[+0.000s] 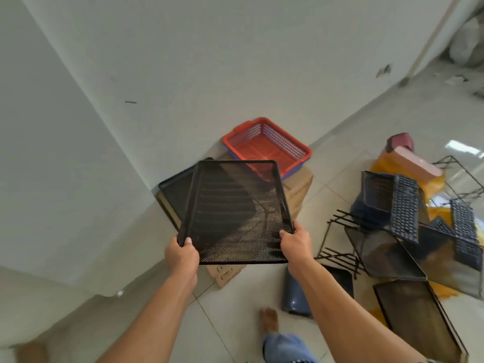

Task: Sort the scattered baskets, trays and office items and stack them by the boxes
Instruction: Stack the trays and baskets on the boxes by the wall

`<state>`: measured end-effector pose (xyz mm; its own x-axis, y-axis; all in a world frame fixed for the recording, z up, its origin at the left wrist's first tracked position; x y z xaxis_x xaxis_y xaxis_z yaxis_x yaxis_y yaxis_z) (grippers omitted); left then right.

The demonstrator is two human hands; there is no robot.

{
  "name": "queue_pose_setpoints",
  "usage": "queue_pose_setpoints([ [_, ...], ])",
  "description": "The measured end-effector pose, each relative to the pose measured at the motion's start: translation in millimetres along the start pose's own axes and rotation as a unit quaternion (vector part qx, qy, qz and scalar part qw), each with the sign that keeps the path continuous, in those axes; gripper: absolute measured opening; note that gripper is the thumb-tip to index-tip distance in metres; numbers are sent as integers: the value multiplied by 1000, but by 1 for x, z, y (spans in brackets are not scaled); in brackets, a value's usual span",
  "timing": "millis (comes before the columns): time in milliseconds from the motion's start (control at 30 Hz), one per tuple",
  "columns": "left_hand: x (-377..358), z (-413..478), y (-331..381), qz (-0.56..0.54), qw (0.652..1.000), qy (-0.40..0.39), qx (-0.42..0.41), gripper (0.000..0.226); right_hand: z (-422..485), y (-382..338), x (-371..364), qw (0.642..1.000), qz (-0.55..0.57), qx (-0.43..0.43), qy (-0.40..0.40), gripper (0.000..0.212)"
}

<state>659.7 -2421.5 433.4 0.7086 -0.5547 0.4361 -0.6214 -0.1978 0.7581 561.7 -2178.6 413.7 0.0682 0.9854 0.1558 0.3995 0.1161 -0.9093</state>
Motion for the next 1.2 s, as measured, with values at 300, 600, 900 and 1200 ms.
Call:
queue_pose_setpoints([
  [300, -21, 72, 10, 1, 993, 73, 94, 22, 100, -19, -88, 985, -130, 13, -114, 38],
  [600, -53, 90, -5, -31, 969, 118, 216, 23, 158, -25, -126, 947, -249, -11, -204, 32],
  [900, -69, 117, -3, 5, 965, 90, 245, 15, 200, -38, -151, 888, -380, 26, -259, 42],
  [1200, -86, 135, -2, -18, 941, 0, 337, 16, 215, -52, -180, 810, -502, -33, -301, 59],
])
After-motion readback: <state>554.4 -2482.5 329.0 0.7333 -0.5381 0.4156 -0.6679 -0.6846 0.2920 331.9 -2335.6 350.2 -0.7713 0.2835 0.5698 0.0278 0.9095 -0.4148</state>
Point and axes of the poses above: each hand's wrist, its own z-axis towards the middle knuckle, its own x-axis out of the back of the hand, y = z × x, the point moved 3 cm from there along z, towards the middle knuckle, and after that the axes turned 9 degrees about x, right-handed, at the moved point
